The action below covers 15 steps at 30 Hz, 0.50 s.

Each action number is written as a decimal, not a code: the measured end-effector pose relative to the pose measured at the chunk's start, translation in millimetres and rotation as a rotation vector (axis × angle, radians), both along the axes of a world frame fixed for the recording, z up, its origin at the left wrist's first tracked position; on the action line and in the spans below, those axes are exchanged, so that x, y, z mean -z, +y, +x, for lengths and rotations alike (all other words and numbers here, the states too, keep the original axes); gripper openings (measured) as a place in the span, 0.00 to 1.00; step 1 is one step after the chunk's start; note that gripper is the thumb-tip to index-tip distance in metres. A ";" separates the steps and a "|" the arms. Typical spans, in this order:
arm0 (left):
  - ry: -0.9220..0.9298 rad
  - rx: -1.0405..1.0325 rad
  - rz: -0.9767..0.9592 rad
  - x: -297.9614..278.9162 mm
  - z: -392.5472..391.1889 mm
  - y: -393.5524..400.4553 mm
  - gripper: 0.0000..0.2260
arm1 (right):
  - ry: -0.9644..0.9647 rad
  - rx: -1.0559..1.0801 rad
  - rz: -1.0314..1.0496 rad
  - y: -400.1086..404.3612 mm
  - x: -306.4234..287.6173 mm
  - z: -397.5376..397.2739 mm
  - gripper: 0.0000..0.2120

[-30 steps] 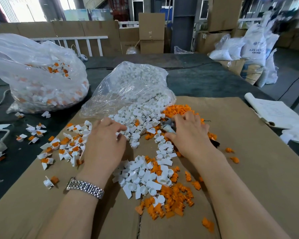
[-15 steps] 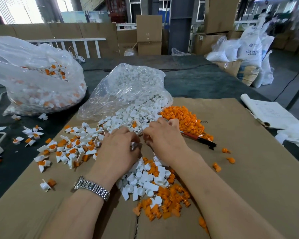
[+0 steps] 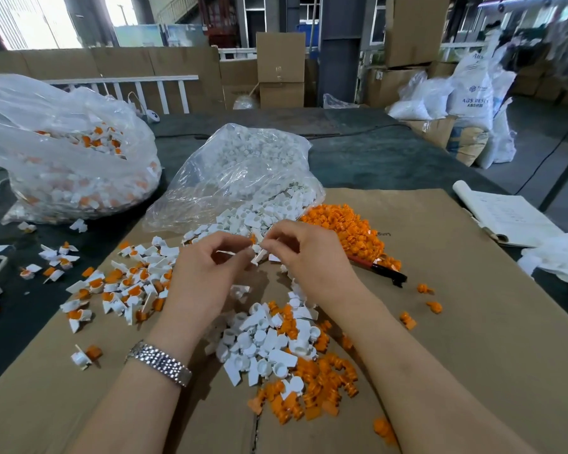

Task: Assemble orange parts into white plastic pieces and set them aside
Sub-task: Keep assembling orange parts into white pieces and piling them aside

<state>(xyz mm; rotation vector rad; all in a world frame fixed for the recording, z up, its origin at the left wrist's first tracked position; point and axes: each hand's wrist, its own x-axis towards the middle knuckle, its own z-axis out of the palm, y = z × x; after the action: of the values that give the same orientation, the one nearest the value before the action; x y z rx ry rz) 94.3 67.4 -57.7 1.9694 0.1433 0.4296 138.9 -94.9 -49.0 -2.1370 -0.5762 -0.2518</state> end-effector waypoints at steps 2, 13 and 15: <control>0.030 0.041 -0.224 -2.3 -2.1 1.5 0.03 | 0.096 -0.023 0.183 -2.8 -2.8 -0.7 0.05; 0.072 0.276 -0.804 -2.9 2.3 3.3 0.08 | 0.167 -0.090 0.377 -3.2 -2.2 -1.9 0.03; 0.063 0.288 -0.822 -2.3 2.6 3.2 0.08 | 0.149 -0.086 0.370 -2.4 -2.1 -2.7 0.03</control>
<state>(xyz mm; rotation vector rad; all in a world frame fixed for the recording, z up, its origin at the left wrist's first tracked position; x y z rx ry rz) 96.9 70.5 -55.4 1.1662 0.0571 0.0846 136.2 -97.3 -46.9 -1.7526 -0.4909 -0.1374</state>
